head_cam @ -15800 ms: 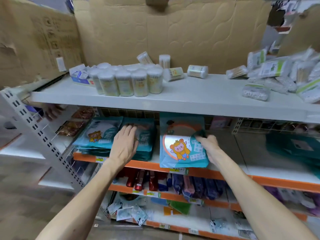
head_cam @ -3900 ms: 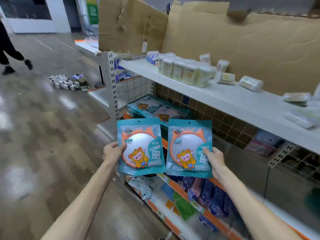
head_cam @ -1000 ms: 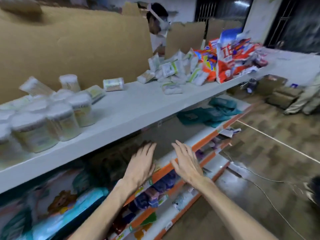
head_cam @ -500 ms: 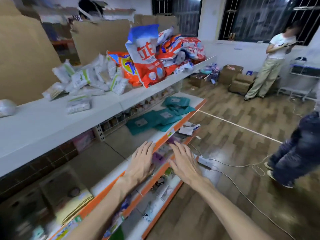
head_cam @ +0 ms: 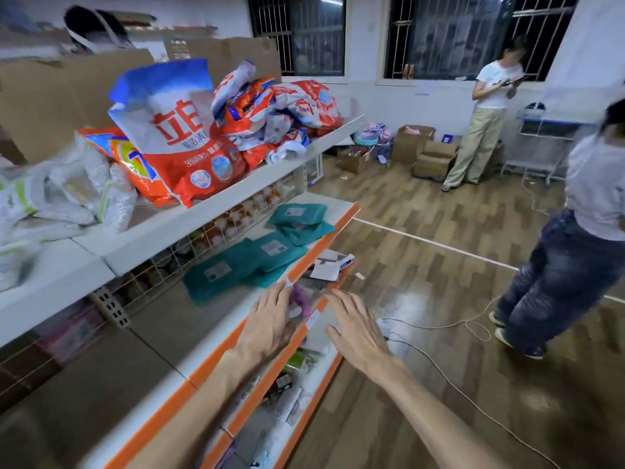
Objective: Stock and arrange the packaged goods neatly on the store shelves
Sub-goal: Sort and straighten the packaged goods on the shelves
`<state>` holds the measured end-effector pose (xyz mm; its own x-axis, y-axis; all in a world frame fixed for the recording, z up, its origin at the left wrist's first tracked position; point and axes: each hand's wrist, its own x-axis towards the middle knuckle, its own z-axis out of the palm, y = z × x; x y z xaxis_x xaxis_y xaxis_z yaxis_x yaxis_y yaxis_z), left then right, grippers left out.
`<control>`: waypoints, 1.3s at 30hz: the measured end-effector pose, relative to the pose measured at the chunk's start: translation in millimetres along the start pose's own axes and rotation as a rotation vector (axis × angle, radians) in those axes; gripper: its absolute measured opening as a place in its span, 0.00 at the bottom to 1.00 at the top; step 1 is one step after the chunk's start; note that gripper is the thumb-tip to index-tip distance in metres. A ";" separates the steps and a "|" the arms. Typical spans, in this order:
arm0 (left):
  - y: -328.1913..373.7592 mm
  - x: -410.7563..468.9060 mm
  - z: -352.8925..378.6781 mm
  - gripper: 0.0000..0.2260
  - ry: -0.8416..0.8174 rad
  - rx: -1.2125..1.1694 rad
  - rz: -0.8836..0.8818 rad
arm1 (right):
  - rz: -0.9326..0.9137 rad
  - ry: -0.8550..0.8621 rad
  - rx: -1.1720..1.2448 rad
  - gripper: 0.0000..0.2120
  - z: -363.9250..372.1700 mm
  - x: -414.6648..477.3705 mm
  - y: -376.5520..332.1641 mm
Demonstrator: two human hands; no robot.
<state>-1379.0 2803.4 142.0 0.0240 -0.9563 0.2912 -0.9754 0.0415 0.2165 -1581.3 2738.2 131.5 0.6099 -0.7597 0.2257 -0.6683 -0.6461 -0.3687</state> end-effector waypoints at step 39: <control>-166.3 140.4 100.2 0.27 -0.132 0.177 -0.930 | -0.458 -0.340 0.061 0.23 121.1 381.0 105.4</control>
<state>-1235.4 2633.3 53.5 0.7918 -0.6097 -0.0363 -0.5975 -0.7856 0.1608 -1367.8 2389.7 69.5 0.9411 -0.3296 0.0755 -0.2835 -0.8907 -0.3553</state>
